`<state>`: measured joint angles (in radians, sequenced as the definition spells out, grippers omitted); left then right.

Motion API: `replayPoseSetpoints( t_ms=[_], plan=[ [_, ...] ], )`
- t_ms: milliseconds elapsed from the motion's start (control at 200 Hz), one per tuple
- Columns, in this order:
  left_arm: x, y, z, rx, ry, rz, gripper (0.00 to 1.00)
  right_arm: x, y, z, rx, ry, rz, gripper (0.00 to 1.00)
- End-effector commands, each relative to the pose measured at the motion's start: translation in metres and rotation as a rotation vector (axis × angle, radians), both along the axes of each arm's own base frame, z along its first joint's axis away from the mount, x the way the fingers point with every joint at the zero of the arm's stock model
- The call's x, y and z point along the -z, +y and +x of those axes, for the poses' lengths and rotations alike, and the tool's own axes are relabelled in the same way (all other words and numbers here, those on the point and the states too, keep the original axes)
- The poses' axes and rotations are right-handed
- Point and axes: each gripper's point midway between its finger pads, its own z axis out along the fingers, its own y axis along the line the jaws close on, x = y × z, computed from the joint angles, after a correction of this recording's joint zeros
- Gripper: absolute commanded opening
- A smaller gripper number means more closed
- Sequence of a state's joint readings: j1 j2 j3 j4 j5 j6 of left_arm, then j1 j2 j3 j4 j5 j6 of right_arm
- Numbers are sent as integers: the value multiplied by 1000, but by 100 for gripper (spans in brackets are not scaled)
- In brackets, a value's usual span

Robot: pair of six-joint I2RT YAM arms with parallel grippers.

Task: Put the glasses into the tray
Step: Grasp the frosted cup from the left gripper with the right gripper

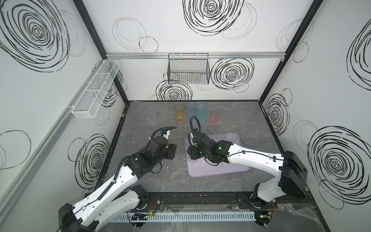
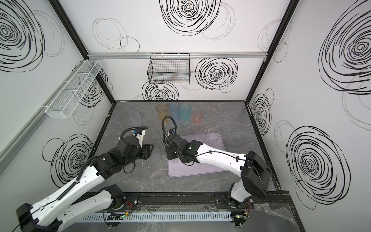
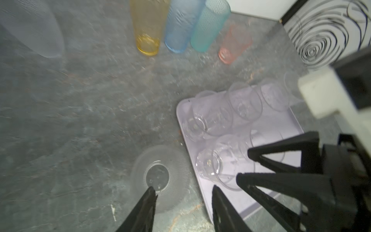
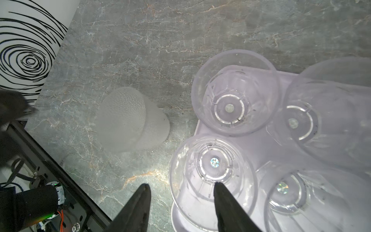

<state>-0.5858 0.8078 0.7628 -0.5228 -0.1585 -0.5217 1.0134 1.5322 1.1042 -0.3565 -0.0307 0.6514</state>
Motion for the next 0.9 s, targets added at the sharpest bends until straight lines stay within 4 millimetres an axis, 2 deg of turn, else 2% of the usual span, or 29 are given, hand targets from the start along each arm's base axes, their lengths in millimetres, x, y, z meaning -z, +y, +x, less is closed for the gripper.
replayPoseSetpoints(
  t_ms=[0, 90, 235, 395, 515, 680, 805, 896],
  plan=[
    [-26, 40, 16, -149, -122, -33, 59, -3, 23, 4, -14, 12, 39, 55],
    [-24, 59, 21, -204, -127, -81, 59, 5, 35, 2, -46, 24, 3, 56],
    [5, 78, 23, -273, -89, -118, 60, 13, 46, 9, -63, 23, -44, 56],
    [31, 80, 16, -325, -89, -195, 63, 21, 54, 18, -61, 7, -72, 55],
    [41, 76, 14, -333, -82, -234, 64, 28, 61, 26, -57, -2, -98, 53],
    [50, 75, 13, -343, -73, -248, 64, 40, 68, 37, -48, -13, -160, 42],
    [50, 75, 13, -342, -76, -242, 65, 45, 71, 41, -46, -17, -171, 25],
    [51, 75, 14, -342, -75, -240, 64, 36, 72, 41, -40, -26, -160, 15]
  ],
)
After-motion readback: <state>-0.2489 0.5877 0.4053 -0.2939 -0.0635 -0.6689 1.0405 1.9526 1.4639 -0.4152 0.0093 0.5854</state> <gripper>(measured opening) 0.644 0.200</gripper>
